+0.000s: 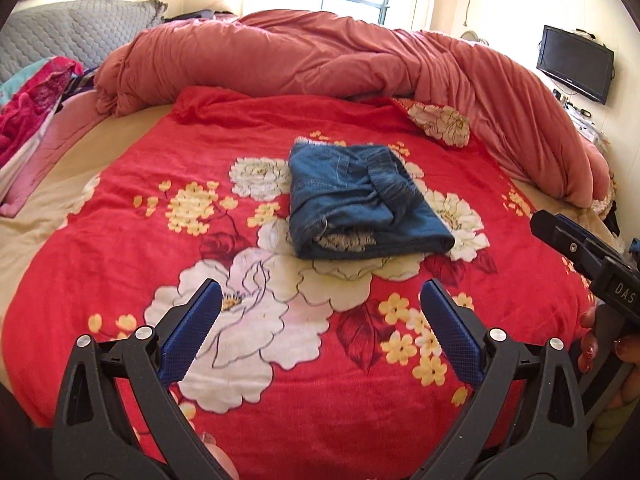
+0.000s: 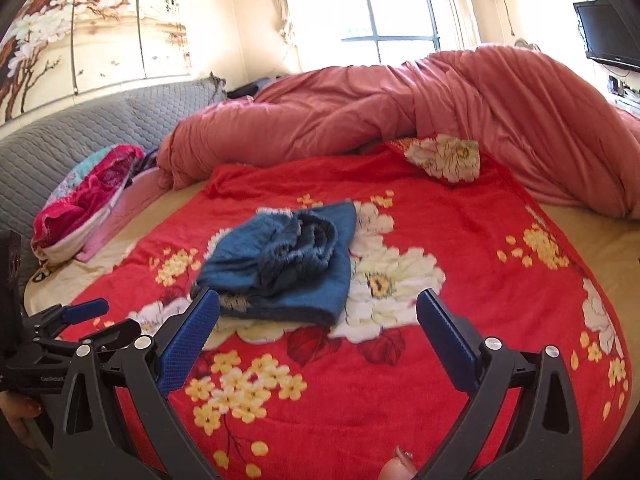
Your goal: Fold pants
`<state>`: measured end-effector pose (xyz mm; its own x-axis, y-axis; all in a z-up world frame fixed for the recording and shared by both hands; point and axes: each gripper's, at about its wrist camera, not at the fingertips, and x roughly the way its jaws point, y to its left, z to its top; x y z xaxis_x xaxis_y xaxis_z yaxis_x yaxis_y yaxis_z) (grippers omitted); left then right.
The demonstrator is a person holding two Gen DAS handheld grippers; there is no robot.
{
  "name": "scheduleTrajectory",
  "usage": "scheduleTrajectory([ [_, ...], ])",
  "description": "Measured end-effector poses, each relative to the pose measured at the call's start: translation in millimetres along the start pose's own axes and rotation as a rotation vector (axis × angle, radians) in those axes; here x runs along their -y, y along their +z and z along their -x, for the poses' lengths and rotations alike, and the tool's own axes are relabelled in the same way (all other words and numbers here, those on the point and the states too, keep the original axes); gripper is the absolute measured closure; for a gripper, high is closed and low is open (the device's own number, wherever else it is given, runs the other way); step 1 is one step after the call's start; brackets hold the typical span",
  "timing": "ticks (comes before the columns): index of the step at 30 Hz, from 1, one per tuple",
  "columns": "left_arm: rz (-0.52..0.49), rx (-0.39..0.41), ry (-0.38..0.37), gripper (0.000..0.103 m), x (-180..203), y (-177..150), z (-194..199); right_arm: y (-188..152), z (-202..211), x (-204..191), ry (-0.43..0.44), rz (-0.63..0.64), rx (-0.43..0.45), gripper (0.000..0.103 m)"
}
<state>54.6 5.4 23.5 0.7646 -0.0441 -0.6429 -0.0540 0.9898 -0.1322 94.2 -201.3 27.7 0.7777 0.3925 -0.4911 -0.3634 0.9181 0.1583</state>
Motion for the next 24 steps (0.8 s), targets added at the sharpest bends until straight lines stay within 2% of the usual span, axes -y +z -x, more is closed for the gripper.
scheduleTrajectory([
  [11, 0.007, -0.048, 0.021, 0.01, -4.2, -20.0, -4.2, -27.9, -4.3, -5.5, -0.008, 0.017, -0.103, 0.005],
  [16, 0.007, -0.073, 0.004, 0.01, -3.6, -21.2, -13.2, -31.7, -15.6, -8.8, -0.023, 0.045, -0.145, 0.005],
  [24, 0.028, -0.1, -0.004, 0.01, -7.1, -20.5, -20.1, -32.1, -20.5, -7.7, -0.017, 0.045, -0.16, 0.005],
])
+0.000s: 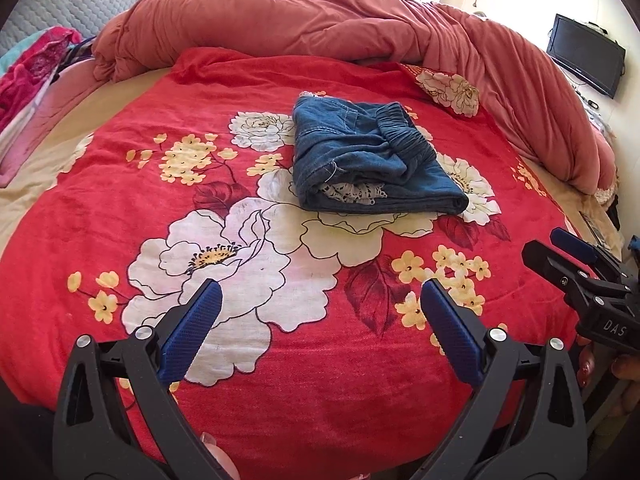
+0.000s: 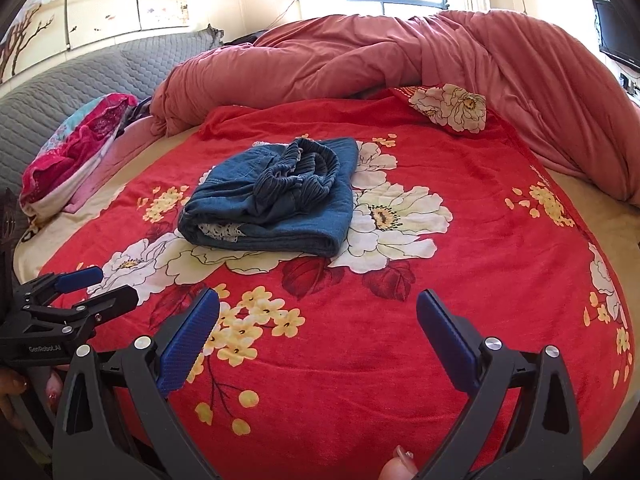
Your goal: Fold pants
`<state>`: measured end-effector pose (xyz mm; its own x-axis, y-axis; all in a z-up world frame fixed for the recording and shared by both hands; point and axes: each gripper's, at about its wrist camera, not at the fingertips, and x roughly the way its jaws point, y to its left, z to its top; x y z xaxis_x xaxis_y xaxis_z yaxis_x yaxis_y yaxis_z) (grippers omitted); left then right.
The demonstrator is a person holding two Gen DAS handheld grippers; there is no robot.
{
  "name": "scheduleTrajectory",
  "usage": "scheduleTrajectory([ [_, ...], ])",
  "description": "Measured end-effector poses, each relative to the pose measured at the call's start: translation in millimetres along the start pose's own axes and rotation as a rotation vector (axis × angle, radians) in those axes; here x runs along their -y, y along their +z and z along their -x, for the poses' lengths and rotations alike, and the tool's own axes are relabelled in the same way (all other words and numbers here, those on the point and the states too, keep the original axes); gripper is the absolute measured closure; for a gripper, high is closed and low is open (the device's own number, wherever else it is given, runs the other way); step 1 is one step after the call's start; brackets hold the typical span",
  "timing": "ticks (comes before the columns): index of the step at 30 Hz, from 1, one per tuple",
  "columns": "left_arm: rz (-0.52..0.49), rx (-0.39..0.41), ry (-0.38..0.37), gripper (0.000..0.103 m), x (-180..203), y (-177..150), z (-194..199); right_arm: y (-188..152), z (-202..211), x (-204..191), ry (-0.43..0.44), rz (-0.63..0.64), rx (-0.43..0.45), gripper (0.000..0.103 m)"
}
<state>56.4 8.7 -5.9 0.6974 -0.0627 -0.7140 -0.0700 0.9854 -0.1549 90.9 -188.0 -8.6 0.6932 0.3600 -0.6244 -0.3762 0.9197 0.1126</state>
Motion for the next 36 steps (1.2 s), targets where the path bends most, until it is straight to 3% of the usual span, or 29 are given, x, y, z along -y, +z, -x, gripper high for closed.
scheduleTrajectory([
  [36, 0.021, 0.003, 0.022, 0.01, -3.0, 4.1, 4.5, -0.2, -5.0, 10.5, -0.028, -0.042, -0.016, 0.005],
])
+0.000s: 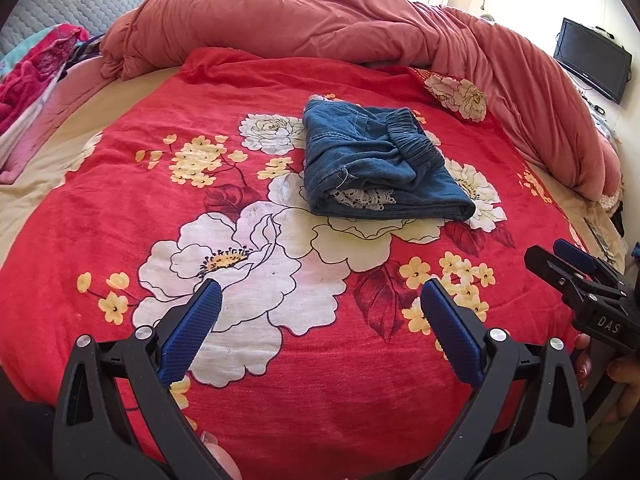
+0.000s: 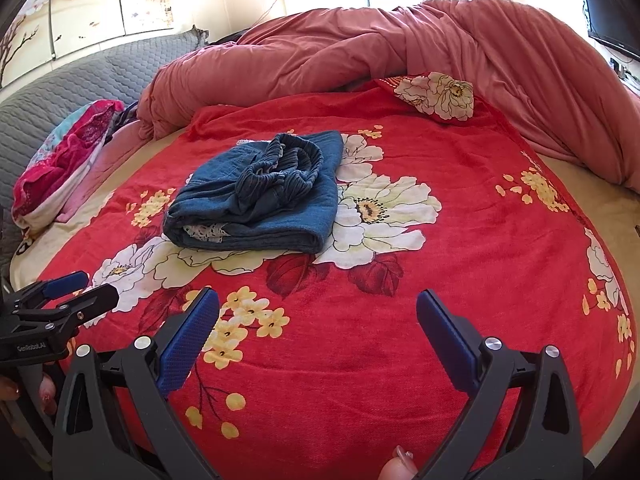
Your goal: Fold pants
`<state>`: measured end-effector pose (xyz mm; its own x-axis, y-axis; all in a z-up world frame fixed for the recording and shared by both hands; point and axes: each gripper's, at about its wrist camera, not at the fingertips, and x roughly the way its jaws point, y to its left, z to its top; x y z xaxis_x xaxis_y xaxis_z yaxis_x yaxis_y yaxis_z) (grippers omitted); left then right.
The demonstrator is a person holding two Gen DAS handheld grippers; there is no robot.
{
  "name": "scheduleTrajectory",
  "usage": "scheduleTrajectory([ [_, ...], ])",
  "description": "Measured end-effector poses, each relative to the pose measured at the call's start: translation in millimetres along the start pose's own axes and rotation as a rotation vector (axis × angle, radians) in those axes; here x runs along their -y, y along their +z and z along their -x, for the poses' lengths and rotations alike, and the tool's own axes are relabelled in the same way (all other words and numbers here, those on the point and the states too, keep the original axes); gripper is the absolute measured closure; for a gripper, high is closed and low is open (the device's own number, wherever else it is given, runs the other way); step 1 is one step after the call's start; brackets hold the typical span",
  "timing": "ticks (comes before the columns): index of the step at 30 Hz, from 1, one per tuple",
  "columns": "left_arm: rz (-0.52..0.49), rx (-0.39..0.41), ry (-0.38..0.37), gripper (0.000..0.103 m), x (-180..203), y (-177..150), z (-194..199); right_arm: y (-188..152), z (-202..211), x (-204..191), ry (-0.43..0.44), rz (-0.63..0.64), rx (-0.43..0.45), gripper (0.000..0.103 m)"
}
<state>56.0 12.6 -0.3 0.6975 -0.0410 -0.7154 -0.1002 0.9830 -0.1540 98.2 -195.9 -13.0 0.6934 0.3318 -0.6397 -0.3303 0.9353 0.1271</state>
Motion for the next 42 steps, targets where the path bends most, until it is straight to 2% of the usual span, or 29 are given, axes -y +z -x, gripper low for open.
scheduleTrajectory([
  [42, 0.009, -0.015, 0.011, 0.01, -1.1, -1.2, -0.9, -0.7, -1.8, 2.7, -0.008, -0.004, -0.01, 0.005],
])
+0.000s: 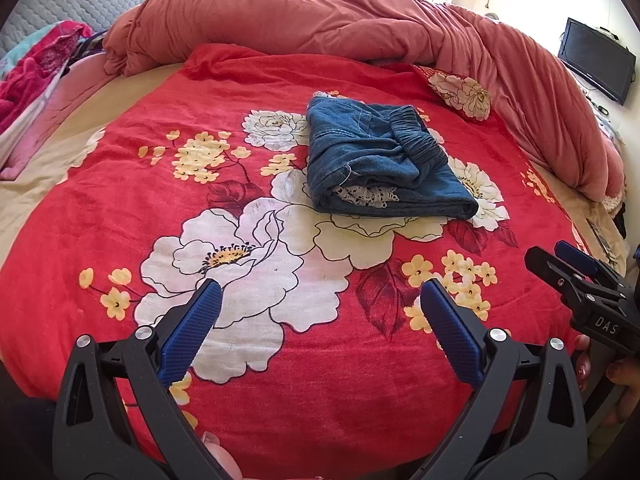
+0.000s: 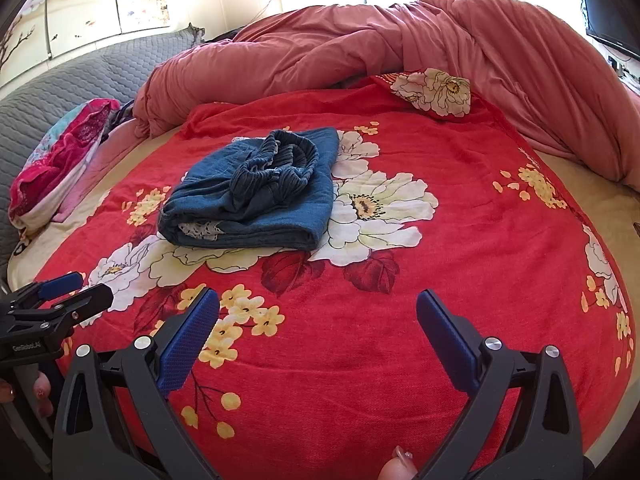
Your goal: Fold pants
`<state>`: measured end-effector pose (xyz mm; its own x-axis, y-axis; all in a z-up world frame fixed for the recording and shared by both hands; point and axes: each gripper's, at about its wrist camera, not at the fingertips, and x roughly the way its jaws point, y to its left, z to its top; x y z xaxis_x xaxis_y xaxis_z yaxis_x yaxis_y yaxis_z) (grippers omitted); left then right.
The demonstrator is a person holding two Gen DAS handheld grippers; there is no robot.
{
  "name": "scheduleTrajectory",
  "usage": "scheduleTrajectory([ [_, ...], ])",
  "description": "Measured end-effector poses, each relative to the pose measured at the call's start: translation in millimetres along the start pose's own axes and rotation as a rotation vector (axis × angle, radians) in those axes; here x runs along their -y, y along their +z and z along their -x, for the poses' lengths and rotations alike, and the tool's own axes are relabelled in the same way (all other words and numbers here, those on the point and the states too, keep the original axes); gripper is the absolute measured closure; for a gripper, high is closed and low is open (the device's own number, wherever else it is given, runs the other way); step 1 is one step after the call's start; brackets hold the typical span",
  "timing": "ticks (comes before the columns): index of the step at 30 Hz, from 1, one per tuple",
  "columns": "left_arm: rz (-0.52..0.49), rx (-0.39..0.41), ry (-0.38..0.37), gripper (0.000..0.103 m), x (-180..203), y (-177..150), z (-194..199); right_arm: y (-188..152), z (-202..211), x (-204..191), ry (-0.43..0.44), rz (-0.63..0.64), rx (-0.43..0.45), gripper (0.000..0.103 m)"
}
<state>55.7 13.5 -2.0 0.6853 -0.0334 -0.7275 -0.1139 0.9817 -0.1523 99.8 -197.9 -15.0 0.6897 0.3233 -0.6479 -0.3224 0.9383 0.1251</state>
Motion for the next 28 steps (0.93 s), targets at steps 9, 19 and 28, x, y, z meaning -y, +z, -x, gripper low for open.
scheduleTrajectory([
  [9, 0.019, -0.017, -0.006, 0.01, 1.1, 1.1, -2.7, -0.7, -0.4, 0.8, -0.001, -0.005, 0.002, 0.005],
  [19, 0.084, -0.031, 0.014, 0.01, -31.0, 34.8, -3.2, 33.8, 9.6, 67.2, -0.046, -0.155, 0.004, 0.005],
  [28, 0.248, -0.208, 0.448, 0.01, -193.6, 125.2, -91.4, 72.6, -19.1, 272.8, -0.5, -0.384, -0.056, 0.005],
])
